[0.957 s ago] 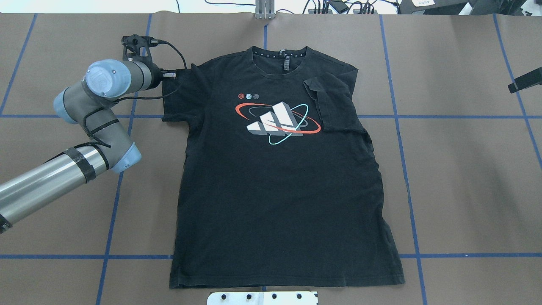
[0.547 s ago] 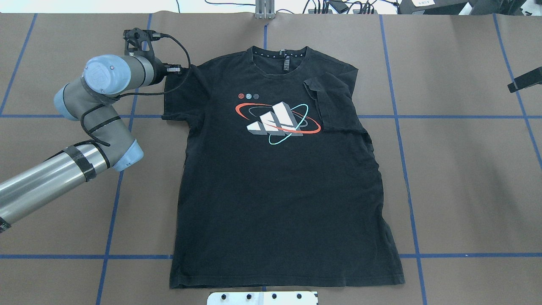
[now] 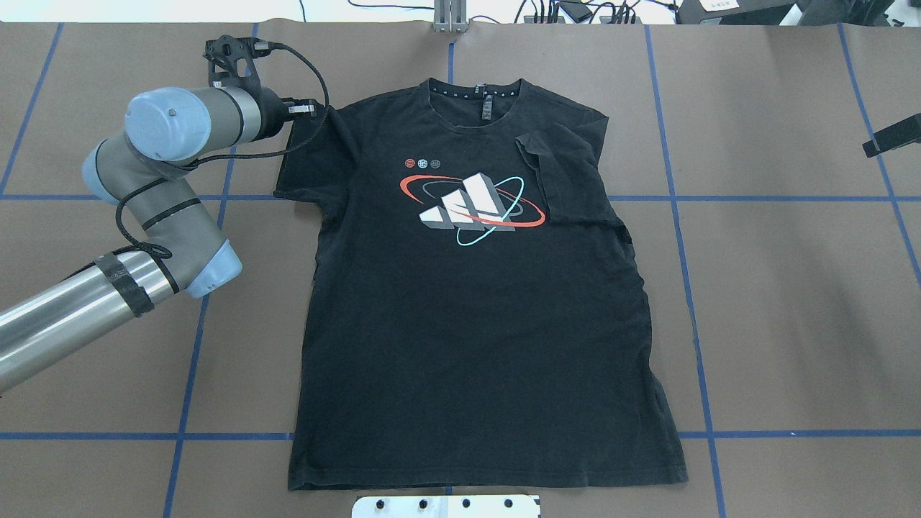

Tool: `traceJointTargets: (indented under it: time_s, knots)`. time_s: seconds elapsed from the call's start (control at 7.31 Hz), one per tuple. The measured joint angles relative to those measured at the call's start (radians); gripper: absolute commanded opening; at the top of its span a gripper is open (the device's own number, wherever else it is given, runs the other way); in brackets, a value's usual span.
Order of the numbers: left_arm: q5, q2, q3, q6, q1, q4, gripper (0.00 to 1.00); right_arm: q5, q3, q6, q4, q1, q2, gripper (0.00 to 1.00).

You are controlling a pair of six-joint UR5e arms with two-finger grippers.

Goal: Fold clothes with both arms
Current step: 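Grasp the sleeve nearest the left gripper, then fold the sleeve with the left gripper inward over the shirt chest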

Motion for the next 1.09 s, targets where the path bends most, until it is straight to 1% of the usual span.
traceJointTargets:
  time_s: [0.27, 0.68, 1.09]
  knots:
    - [0.000, -0.016, -0.016, -0.085, 0.020, 0.010, 0.00, 0.000, 0.000, 0.001, 0.000, 0.000, 0.000, 1.00]
    - [0.006, -0.104, -0.010, -0.218, 0.074, 0.107, 0.00, 0.000, 0.002, 0.002, 0.000, 0.000, 0.000, 1.00]
    - [0.023, -0.173, 0.002, -0.295, 0.144, 0.183, 0.00, 0.000, 0.001, 0.002, 0.000, 0.000, 0.000, 1.00]
